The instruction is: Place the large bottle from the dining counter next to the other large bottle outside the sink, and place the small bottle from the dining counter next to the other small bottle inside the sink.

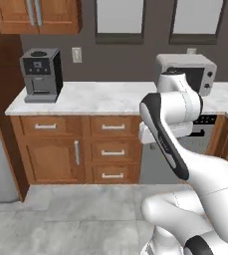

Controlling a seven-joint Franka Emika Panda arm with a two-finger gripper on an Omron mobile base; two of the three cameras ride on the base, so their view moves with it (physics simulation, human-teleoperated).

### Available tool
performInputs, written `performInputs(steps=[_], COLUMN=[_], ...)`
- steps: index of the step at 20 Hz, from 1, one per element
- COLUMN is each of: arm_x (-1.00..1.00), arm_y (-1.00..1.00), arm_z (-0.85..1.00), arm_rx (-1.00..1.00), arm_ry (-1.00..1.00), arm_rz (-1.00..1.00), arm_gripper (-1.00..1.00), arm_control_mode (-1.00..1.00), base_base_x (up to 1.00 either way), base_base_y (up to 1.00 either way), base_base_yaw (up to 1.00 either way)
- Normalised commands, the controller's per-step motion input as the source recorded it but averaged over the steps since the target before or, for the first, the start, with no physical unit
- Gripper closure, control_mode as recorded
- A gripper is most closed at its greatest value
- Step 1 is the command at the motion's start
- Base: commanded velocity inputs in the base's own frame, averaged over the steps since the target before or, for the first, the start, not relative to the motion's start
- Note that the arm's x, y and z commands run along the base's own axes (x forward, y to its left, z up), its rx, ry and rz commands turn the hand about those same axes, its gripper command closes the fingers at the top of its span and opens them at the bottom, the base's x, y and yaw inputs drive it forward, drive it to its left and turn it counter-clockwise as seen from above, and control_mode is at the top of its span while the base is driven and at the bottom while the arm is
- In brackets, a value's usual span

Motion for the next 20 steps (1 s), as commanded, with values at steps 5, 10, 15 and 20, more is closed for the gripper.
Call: performInputs(steps=[5,10,15,20], arm_x=[0.00,0.00,0.00,0.00], arm_y=[0.00,0.00,0.00,0.00], arm_z=[0.00,0.00,0.00,0.00], arm_rx=[0.00,0.00,0.00,0.00], arm_ry=[0.00,0.00,0.00,0.00], arm_rz=[0.00,0.00,0.00,0.00], arm_gripper=[-1.00,-1.00,-1.00,-1.00], arm_control_mode=[1.00,1.00,1.00,1.00], base_base_x=[0.00,0.00,0.00,0.22], base_base_y=[0.19,0.17,0.14,-0.05], base_base_yaw=[0.98,0.98,0.97,0.77])
